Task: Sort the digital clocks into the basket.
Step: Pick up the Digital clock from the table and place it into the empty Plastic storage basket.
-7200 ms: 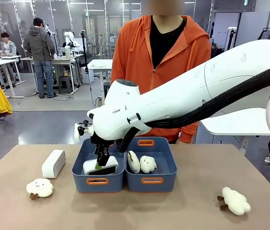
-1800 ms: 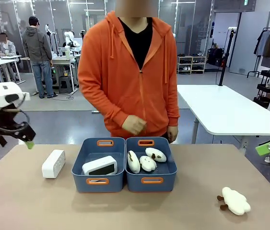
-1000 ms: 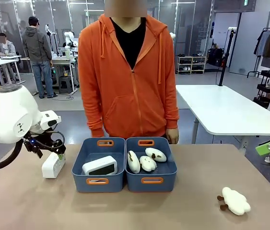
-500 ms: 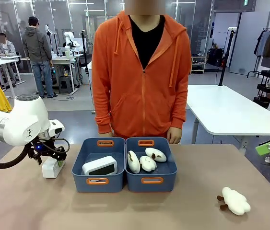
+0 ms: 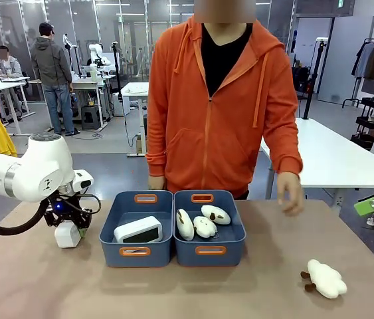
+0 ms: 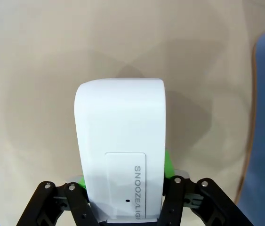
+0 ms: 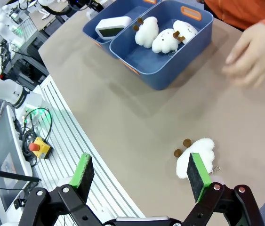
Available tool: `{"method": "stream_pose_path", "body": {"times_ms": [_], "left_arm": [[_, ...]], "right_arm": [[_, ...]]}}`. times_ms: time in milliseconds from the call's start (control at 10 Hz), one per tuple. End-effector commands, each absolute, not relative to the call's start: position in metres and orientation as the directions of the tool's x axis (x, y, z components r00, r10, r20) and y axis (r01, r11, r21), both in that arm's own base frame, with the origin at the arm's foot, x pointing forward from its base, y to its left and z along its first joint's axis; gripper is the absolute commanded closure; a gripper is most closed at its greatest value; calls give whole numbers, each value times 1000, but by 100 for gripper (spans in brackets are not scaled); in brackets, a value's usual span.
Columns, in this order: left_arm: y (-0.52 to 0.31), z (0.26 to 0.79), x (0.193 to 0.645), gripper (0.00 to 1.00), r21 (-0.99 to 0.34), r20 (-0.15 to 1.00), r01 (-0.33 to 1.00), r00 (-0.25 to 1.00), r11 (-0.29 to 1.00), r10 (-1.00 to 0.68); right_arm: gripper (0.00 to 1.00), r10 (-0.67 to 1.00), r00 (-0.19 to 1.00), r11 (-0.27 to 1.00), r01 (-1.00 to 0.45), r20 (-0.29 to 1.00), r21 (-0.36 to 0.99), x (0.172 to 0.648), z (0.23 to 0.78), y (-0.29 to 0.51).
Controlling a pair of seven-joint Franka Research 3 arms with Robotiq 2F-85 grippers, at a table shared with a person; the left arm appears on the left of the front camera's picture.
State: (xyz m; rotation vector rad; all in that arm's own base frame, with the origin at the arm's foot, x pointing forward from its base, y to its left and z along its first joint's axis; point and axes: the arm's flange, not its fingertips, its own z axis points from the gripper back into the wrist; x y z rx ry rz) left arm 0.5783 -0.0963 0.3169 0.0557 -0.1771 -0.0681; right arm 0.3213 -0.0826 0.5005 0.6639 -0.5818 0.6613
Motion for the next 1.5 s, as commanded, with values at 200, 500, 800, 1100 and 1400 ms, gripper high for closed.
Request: {"method": "stream_pose_path", "body": {"times_ms": [200, 500, 800, 1100, 1400], "left_arm": [[-85, 389, 558, 63, -45, 269, 293, 924, 955, -271], [-131, 487, 514, 63, -2, 366, 674, 688, 738, -627], [-214, 473, 518, 63, -5, 371, 781, 581, 625, -724], [-255, 441, 536, 63, 42, 326, 760, 603, 649, -728], [-267, 425, 540, 63, 64, 332, 776, 576, 627, -747]], "right_arm": [[0, 362, 638, 591, -721, 680, 362, 322, 499, -82], [0, 362, 638, 591, -721, 680, 362, 322, 499, -82], [0, 362, 638, 591, -721, 680, 362, 322, 499, -82], [0, 362, 638, 591, -721, 680, 362, 322, 499, -82], [0, 362, 638, 591, -721, 680, 362, 322, 499, -82]]}}
